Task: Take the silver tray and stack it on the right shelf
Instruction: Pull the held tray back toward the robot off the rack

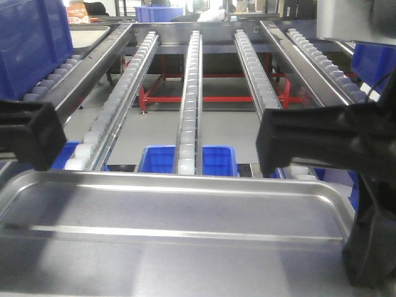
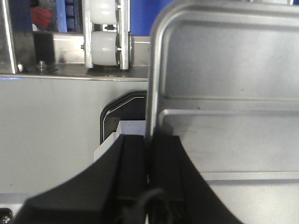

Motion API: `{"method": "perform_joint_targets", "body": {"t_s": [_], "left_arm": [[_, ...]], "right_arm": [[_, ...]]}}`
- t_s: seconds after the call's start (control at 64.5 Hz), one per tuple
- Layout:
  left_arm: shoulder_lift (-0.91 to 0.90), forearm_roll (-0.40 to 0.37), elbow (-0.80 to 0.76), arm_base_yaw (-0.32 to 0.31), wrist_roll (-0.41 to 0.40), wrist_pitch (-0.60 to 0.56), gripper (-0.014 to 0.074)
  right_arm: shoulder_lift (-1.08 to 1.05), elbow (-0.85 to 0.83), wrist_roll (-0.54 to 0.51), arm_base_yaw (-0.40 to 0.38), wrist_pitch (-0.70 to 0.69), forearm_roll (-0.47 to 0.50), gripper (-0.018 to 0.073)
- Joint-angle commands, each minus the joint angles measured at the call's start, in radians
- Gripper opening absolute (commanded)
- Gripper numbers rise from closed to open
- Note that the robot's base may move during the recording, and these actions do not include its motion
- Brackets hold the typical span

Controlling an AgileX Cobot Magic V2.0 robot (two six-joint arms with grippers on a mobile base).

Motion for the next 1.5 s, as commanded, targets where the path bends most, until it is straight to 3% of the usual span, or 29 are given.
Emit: {"method": "perform_joint_targets", "body": {"t_s": [0.0,0.248,0.388,1.489], "left_arm": [[-0.025,0.035,-0.022,-0.006,-0.008,0.038,-0.01],[-0.025,0.035,-0.022,-0.006,-0.008,0.04,-0.01],[-0.025,0.035,-0.022,-0.006,-0.008,0.04,-0.01],[-0.025,0.035,-0.022,-0.006,-0.008,0.072,-0.01]], "right_arm": [[-0.026,-0.02,-0.001,-0.001,0.041,-0.055,0.0057],[-0.026,-0.02,-0.001,-0.001,0.083,-0.055,0.0057],[-0.026,-0.02,-0.054,-0.001,0.083,-0.056,0.0057],[-0.026,-0.02,-0.054,-0.001,0.079,-0.056,0.0057]]}}
